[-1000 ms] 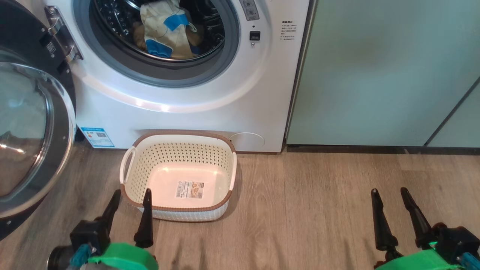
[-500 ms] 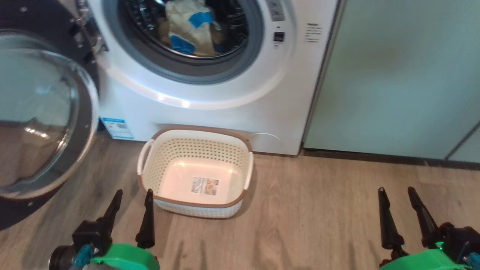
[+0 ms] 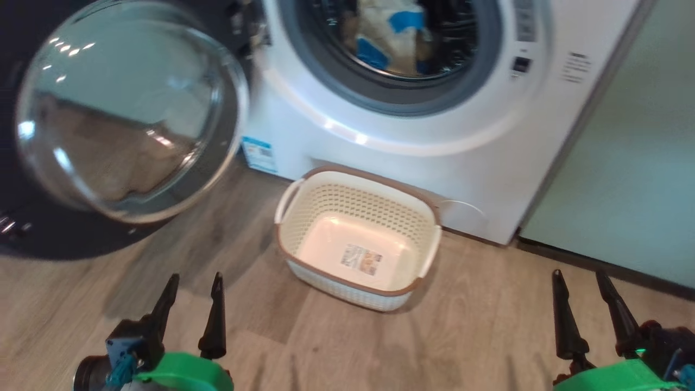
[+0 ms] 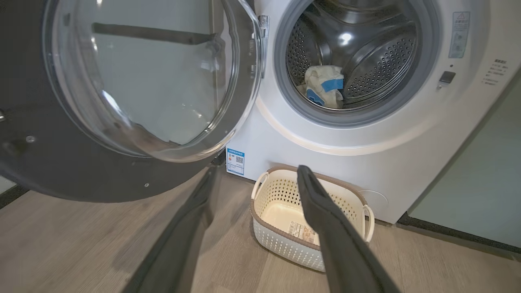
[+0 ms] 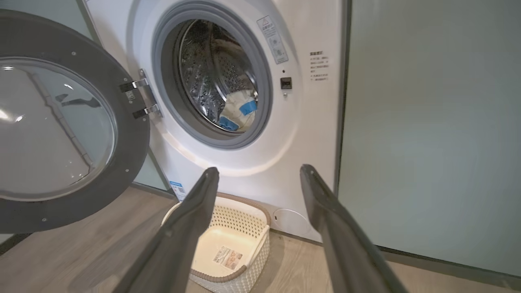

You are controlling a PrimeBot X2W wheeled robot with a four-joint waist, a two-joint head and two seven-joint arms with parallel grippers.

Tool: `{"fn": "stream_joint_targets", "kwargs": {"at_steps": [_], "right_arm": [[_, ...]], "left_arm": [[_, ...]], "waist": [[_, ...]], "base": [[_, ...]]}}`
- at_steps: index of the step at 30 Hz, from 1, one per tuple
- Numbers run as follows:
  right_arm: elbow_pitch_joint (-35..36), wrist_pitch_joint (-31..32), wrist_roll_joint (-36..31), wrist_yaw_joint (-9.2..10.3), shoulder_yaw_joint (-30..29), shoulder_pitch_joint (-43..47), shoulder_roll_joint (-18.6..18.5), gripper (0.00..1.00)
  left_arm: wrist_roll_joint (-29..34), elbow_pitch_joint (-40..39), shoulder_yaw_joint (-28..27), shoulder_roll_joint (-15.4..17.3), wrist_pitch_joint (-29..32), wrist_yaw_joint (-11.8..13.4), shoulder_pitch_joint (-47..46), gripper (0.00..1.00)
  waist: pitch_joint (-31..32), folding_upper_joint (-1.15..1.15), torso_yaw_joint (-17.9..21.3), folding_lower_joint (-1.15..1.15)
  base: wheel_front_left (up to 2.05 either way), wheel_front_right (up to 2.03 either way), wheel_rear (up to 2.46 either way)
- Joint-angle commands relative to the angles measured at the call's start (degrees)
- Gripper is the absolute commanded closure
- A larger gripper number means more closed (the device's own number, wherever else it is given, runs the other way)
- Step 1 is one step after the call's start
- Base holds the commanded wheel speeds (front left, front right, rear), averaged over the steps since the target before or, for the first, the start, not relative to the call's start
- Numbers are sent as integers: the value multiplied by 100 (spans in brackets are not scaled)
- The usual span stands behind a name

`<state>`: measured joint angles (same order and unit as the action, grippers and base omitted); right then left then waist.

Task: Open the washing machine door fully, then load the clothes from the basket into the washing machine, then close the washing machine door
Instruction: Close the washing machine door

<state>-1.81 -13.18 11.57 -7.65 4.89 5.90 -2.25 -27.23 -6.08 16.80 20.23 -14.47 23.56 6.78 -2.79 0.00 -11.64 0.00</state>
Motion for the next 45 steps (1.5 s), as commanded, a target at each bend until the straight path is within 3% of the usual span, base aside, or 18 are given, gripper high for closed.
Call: {"fn": "stream_joint_targets", "kwargs": {"at_steps": [1,8,23,24,25,26,38,45], "right_arm": [[206,7,-38,16,101,-150,-63,0],[215,38,-34,16,150,-172,-63,0],[208,68,-43,16,215,-203,-63,0],[207,69,-42,16,220,-203,-63,0],[205,68,-39,16,223,-202,-63,0],[202,65,-36,16,225,-201,-63,0],[202,58,-53,16,165,-226,-63,0],[221,68,-65,16,137,-194,-63,0]], "left_arm": [[55,-141,-256,30,-51,6,-290,0],[80,-150,-306,-42,-51,-37,-252,0],[190,-143,-378,-174,-52,-102,-219,0],[197,-146,-385,-179,-52,-106,-218,3],[197,-148,-391,-187,-52,-115,-215,65],[195,-159,-403,-200,-52,-123,-213,100],[202,-291,-460,-210,-52,-365,-267,100],[-148,-981,-890,-70,-52,-750,-636,100]], "waist": [[-22,0,-325,0],[-34,0,-778,0],[-53,0,-851,0],[-55,0,-843,0],[-54,0,-836,0],[-55,0,-830,0],[-83,0,-931,0],[-53,0,-1047,0]], "base": [[0,0,0],[0,0,0],[0,0,0],[0,0,0],[0,0,0],[0,0,0],[0,0,0],[0,0,0]]}}
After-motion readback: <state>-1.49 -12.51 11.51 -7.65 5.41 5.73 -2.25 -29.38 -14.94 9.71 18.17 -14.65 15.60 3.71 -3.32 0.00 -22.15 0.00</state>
